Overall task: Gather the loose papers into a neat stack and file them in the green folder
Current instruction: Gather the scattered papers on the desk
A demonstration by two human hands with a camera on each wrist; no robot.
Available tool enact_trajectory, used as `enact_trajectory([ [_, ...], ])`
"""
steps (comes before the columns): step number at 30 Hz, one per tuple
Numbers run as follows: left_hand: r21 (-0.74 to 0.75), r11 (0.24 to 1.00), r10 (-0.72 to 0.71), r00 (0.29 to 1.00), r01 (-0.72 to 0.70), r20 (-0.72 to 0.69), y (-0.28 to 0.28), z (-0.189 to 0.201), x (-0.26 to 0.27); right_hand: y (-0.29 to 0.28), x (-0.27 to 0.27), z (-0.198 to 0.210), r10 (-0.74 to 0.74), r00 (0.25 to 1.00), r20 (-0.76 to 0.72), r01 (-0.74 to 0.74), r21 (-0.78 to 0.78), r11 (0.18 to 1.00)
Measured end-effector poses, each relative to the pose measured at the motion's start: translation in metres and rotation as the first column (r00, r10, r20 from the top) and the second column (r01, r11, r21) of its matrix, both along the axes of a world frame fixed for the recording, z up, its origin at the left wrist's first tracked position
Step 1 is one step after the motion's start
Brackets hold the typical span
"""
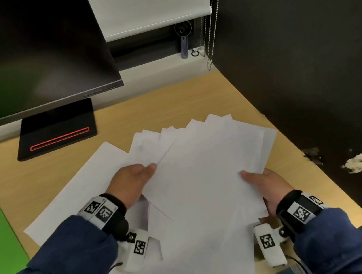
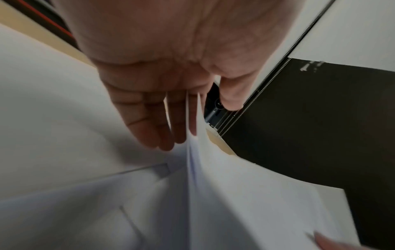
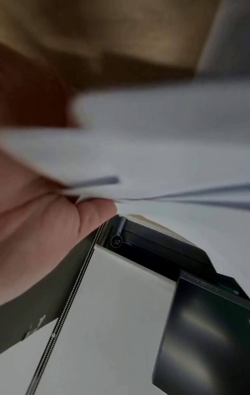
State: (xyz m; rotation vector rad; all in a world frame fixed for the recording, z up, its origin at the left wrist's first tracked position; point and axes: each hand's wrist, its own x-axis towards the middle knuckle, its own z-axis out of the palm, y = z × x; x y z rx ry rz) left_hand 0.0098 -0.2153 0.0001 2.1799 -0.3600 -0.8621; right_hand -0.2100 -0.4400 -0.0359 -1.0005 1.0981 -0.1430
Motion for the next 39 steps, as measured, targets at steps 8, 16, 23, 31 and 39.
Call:
enact_trajectory([
  [8,0.055,0.998,0.026,0.996,-0.021,-0.091,-0.024,-0.005,0.045,-0.007,-0.008,-0.001,0.079,0.997,0.023,-0.080,0.035,0.996],
  [16,-0.036,0.972,0.234,0.972,-0.233,0.009,-0.037,-0.021,0.018,0.001,-0.006,-0.001,-0.027,0.997,0.075,0.024,0.047,0.999],
  [23,-0.027,0.996,-0.079,0.997,0.080,0.015,-0.035,-0.024,-0.006,0.009,0.010,0.002,-0.020,0.997,0.077,0.022,-0.035,0.999],
  [31,0.194,0.908,-0.390,0.919,0.372,0.064,0.014,-0.032,-0.038,0.017,0.011,0.006,-0.073,0.997,0.038,0.075,-0.071,0.995],
  [39,0.198,0.917,-0.361,0.931,0.346,0.047,0.015,-0.034,-0.043,0.028,-0.003,-0.009,0.194,0.979,-0.058,-0.197,-0.056,0.979],
])
